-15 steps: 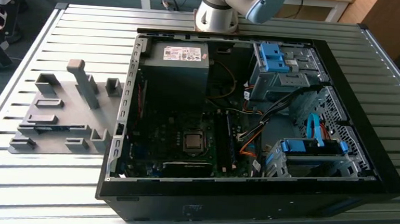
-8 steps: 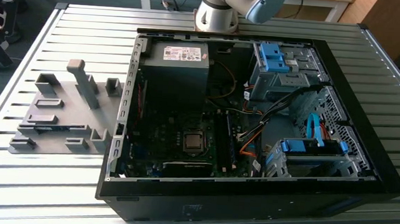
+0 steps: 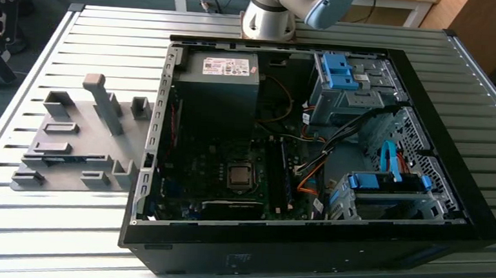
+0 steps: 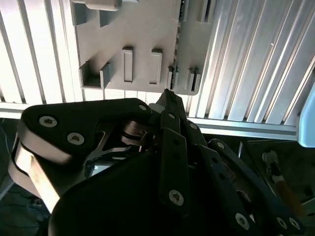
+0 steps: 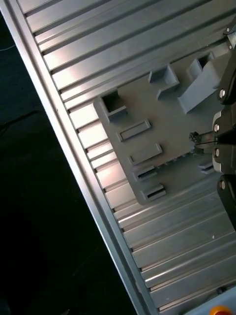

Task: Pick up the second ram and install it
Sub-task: 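Pick up the second ram and move it above second insertion slot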

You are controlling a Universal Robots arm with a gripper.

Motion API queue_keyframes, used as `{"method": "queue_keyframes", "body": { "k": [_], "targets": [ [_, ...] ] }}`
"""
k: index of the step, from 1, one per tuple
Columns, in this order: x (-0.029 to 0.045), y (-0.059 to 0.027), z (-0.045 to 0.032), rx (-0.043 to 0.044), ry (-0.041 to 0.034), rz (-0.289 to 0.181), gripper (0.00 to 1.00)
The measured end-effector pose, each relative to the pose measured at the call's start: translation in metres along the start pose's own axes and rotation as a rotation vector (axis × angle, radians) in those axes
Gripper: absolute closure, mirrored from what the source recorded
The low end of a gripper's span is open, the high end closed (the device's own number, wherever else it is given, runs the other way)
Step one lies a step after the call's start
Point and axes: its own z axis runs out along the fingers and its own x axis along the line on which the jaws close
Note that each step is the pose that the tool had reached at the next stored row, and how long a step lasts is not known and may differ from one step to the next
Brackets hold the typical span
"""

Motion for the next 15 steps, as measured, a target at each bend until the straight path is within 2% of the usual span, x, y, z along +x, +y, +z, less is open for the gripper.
{"method": "queue_keyframes", "body": {
  "k": [9, 14, 15],
  "targets": [
    [0.0002, 0.0, 0.0014, -0.0017, 0.0018, -0.143, 0.89],
    [0.0002, 0.0, 0.0015, -0.0018, 0.002, -0.152, 0.89],
    [0.0002, 0.0, 0.0015, -0.0018, 0.002, -0.152, 0.84]
  ]
}}
